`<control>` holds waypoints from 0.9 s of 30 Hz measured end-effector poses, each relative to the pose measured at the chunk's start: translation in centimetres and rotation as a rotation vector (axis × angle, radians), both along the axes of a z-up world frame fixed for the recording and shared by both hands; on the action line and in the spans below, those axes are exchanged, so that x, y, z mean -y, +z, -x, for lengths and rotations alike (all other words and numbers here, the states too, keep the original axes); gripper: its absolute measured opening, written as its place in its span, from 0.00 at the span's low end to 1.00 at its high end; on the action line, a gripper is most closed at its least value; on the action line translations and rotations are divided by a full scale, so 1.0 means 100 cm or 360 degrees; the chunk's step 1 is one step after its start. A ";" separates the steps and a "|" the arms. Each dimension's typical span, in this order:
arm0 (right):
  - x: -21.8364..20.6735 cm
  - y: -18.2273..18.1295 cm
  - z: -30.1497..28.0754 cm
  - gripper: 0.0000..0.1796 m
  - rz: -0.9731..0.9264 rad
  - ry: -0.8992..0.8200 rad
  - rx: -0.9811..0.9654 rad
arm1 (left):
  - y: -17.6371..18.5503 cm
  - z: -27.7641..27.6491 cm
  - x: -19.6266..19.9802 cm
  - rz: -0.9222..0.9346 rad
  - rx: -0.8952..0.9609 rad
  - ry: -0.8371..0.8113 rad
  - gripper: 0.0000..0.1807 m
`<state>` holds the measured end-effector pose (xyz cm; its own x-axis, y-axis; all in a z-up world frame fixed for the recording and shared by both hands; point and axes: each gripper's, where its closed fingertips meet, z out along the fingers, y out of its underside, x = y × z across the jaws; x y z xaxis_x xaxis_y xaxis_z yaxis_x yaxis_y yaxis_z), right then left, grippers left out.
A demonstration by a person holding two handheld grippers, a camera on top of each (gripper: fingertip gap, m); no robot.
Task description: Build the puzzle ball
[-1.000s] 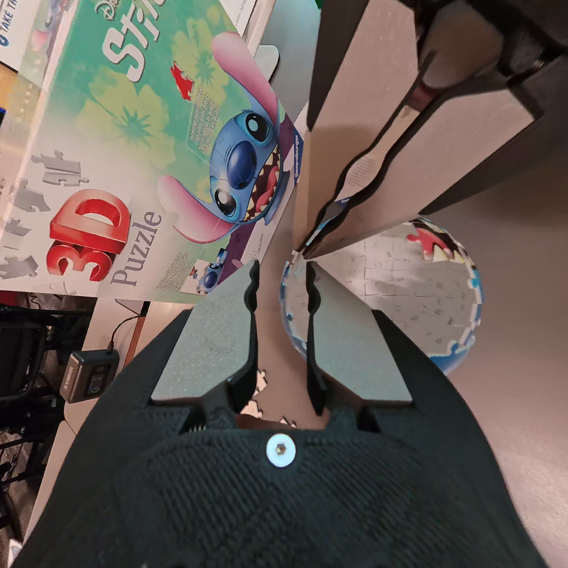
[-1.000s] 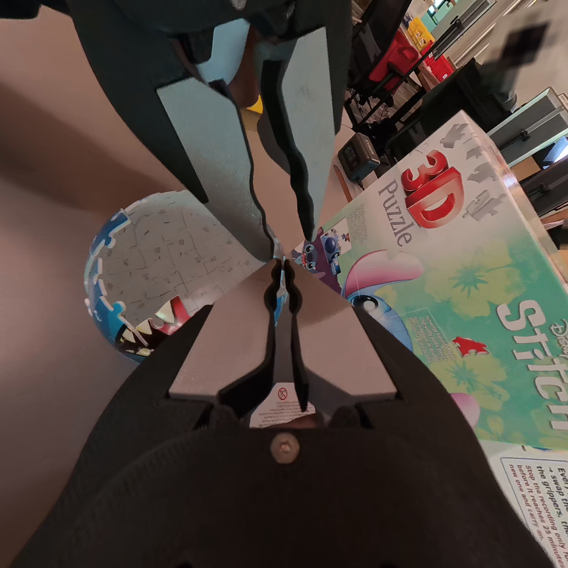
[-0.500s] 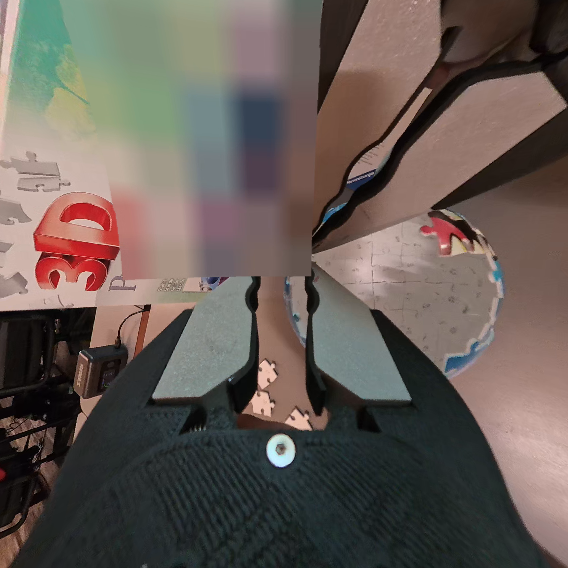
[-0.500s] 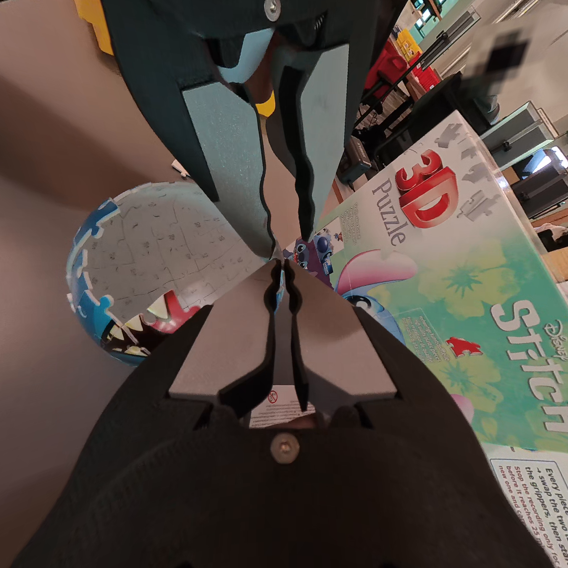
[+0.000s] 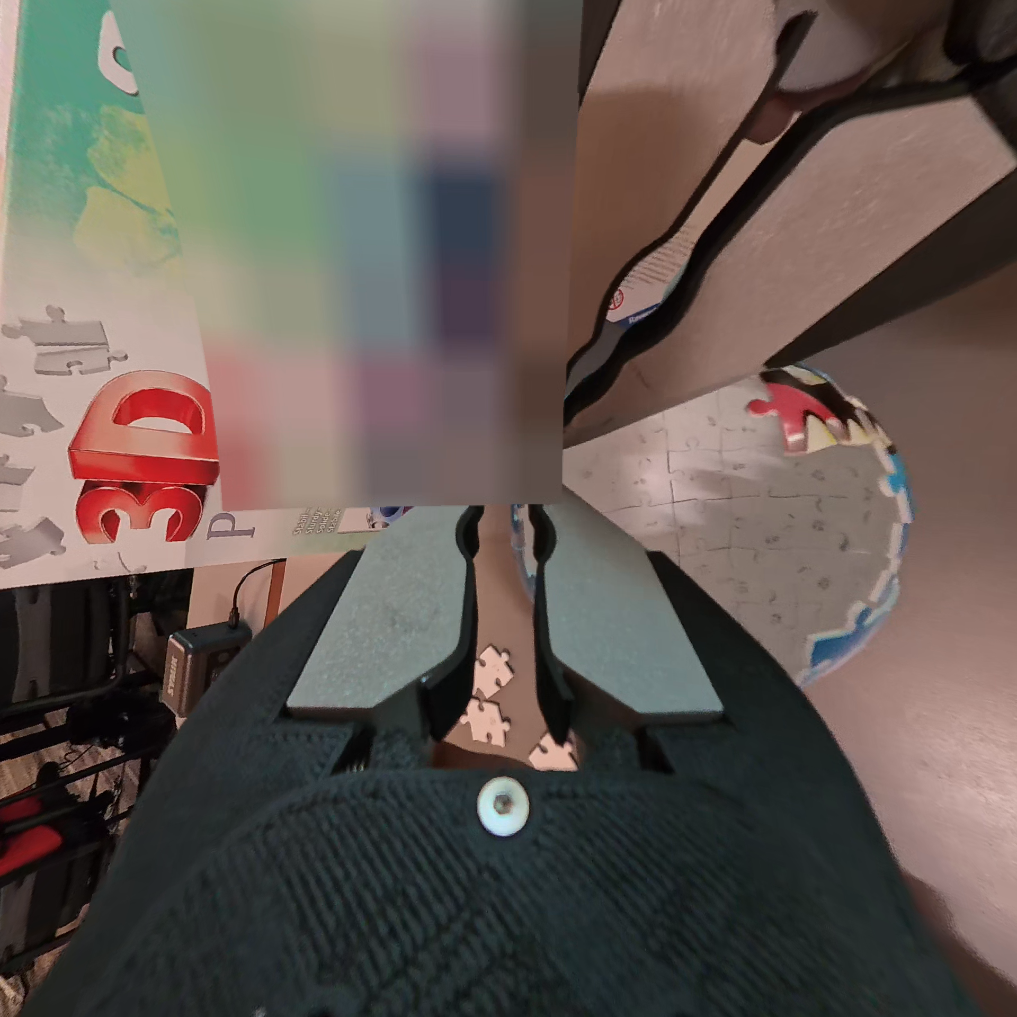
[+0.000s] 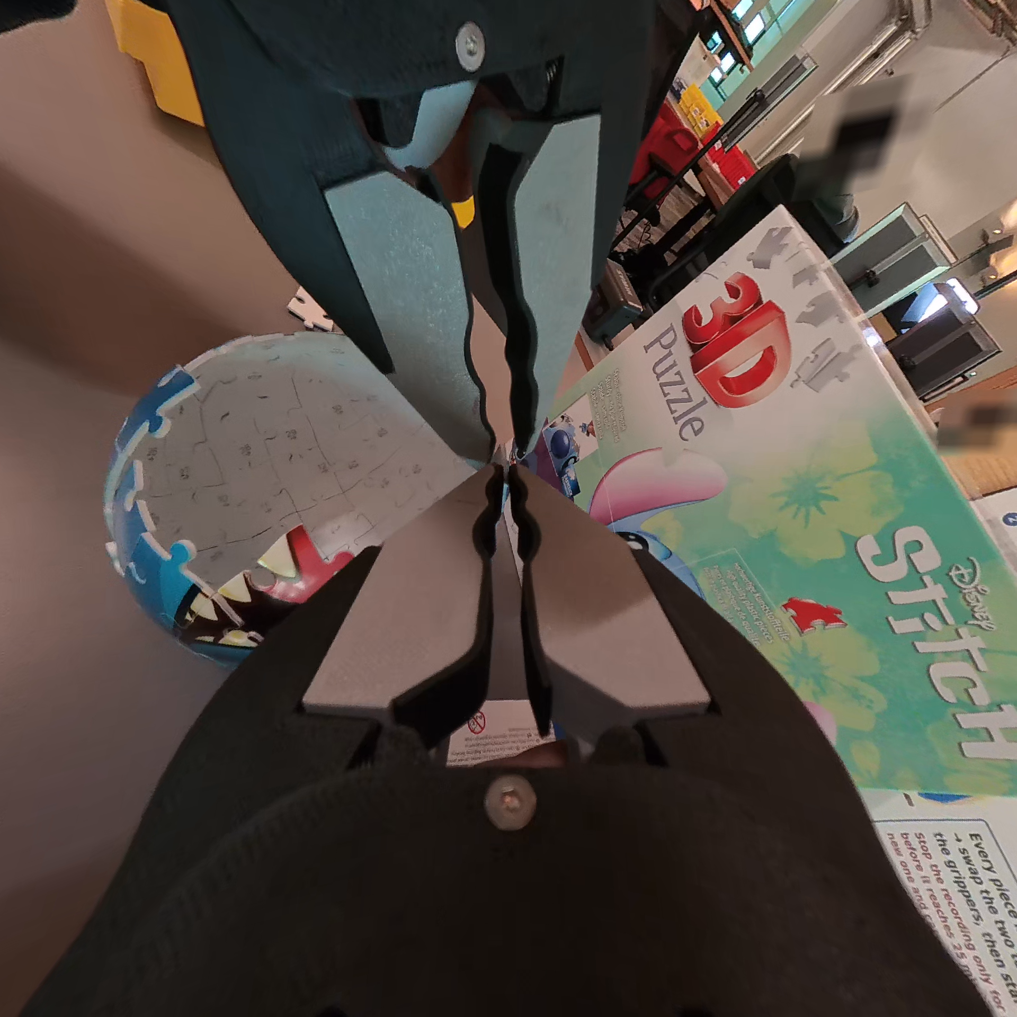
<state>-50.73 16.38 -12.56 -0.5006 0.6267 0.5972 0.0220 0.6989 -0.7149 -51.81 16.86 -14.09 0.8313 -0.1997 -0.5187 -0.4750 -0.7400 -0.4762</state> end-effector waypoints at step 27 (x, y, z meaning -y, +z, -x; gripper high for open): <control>-0.001 -0.004 0.007 0.00 0.0110 0.0062 -0.0012 | 0.006 0.001 -0.001 0.0013 -0.0004 -0.0028 0.16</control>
